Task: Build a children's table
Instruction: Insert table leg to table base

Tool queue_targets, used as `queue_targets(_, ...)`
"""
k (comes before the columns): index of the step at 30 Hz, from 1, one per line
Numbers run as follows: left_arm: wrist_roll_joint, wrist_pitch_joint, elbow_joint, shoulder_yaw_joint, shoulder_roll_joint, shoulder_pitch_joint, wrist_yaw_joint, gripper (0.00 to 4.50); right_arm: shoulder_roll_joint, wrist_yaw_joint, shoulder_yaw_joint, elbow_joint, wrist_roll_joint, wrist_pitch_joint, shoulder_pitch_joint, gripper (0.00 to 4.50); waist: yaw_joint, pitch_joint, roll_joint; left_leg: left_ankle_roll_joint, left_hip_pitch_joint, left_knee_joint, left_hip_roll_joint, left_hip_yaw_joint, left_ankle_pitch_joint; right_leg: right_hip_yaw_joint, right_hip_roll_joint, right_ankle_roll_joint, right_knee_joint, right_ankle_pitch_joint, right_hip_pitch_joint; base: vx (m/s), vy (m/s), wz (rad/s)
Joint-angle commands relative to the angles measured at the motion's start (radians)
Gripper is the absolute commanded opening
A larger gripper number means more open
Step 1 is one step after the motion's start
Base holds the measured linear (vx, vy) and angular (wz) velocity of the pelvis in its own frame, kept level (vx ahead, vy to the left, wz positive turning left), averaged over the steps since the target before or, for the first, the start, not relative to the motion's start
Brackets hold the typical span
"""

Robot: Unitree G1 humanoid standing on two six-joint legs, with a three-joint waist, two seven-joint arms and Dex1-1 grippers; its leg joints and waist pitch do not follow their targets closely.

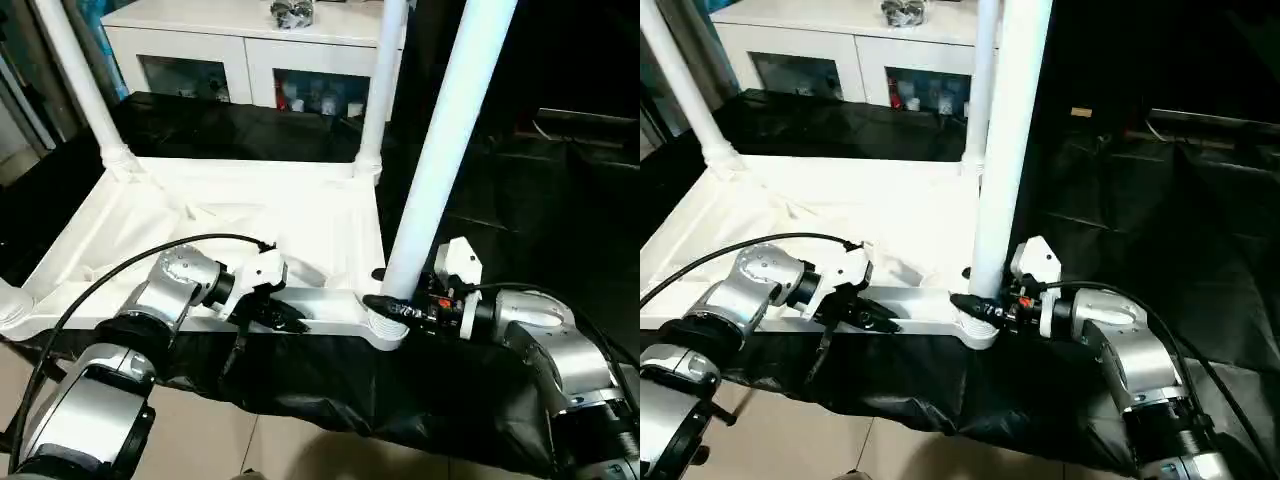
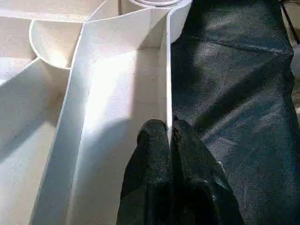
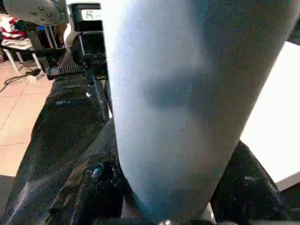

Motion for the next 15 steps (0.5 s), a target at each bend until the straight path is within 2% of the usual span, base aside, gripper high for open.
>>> queue_targets(1, -0.017, 0.014, -0.013, 0.009, -0.053, -0.035, 0.048, 0.0, 0.044, -0.041, 0.069, 0.091, -0.05, 0.028, 0.028, 1.88, 0.004, -0.042, -0.004, -0.002, 0.016, -0.09, 0.084, -0.043, -0.311, 0.075, -0.101, -0.193, -0.085, -0.341, 0.034, 0.0, 0.0, 0.0)
queue_targets(4, -0.021, 0.061, -0.003, 0.036, -0.078, -0.061, 0.128, 0.0, 0.093, -0.185, 0.017, 0.174, -0.08, 0.004, -0.018, 1.88, -0.006, -0.032, -0.004, -0.029, 0.026, -0.092, 0.081, -0.049, -0.387, 0.073, -0.106, -0.165, -0.1, -0.489, 0.024, 0.0, 0.0, 0.0)
queue_targets(5, -0.023, 0.081, -0.003, 0.044, -0.086, -0.07, 0.151, 0.0, 0.109, -0.242, -0.001, 0.206, -0.091, -0.002, -0.037, 1.88, -0.013, -0.029, -0.003, -0.044, 0.033, -0.09, 0.078, -0.053, -0.425, 0.069, -0.106, -0.146, -0.107, -0.565, 0.019, 0.0, 0.0, 0.0)
queue_targets(6, -0.025, 0.106, -0.005, 0.054, -0.097, -0.081, 0.187, 0.0, 0.133, -0.316, -0.024, 0.247, -0.104, -0.006, -0.062, 1.88, -0.017, -0.028, -0.007, -0.047, 0.03, -0.09, 0.076, -0.057, -0.432, 0.065, -0.107, -0.13, -0.112, -0.597, 0.023, -0.069, 0.01, -0.14)
queue_targets(7, -0.026, 0.124, -0.007, 0.062, -0.109, -0.092, 0.222, 0.0, 0.153, -0.376, -0.044, 0.28, -0.11, -0.007, -0.085, 1.88, -0.021, -0.029, -0.005, -0.052, 0.024, -0.092, 0.076, -0.064, -0.429, 0.06, -0.11, -0.106, -0.114, -0.627, 0.03, -0.051, 0.011, -0.13)
queue_targets(8, -0.026, 0.141, -0.011, 0.068, -0.119, -0.099, 0.25, 0.0, 0.169, -0.418, -0.06, 0.303, -0.108, -0.002, -0.101, 1.88, -0.025, -0.031, 0.0, -0.058, 0.025, -0.095, 0.08, -0.066, -0.435, 0.06, -0.109, -0.105, -0.116, -0.606, 0.028, 0.0, 0.0, 0.0)
queue_targets(9, -0.025, 0.181, -0.018, 0.082, -0.144, -0.115, 0.322, 0.0, 0.2, -0.499, -0.083, 0.35, -0.108, 0.006, -0.131, 1.88, -0.031, -0.03, -0.004, -0.061, 0.024, -0.097, 0.079, -0.068, -0.444, 0.057, -0.105, -0.108, -0.115, -0.58, 0.029, 0.0, 0.0, 0.0)
queue_targets(10, -0.025, 0.185, -0.019, 0.084, -0.147, -0.117, 0.332, 0.0, 0.204, -0.509, -0.086, 0.356, -0.108, 0.006, -0.135, 1.88, -0.033, -0.031, -0.004, -0.06, 0.026, -0.097, 0.079, -0.066, -0.443, 0.058, -0.105, -0.112, -0.115, -0.565, 0.028, 0.0, 0.0, 0.0)
queue_targets(11, -0.023, 0.231, -0.029, 0.096, -0.177, -0.129, 0.411, 0.0, 0.235, -0.584, -0.103, 0.4, -0.107, 0.017, -0.159, 1.88, -0.031, -0.035, -0.005, -0.053, 0.03, -0.094, 0.078, -0.061, -0.423, 0.064, -0.105, -0.129, -0.114, -0.52, 0.023, 0.0, 0.0, 0.0)
queue_targets(12, -0.023, 0.232, -0.03, 0.096, -0.177, -0.13, 0.412, 0.0, 0.235, -0.585, -0.103, 0.4, -0.107, 0.017, -0.159, 1.88, -0.032, -0.034, -0.005, -0.051, 0.03, -0.094, 0.079, -0.057, -0.41, 0.068, -0.105, -0.145, -0.111, -0.49, 0.021, 0.0, 0.0, 0.0)
queue_targets(15, 0.009, 0.267, -0.063, 0.083, -0.215, -0.121, 0.504, 0.0, 0.282, -0.651, -0.105, 0.452, -0.13, 0.01, -0.182, 1.88, -0.03, -0.036, -0.004, -0.034, 0.022, -0.095, 0.079, -0.051, -0.358, 0.072, -0.102, -0.177, -0.101, -0.395, 0.027, 0.0, 0.0, 0.0)
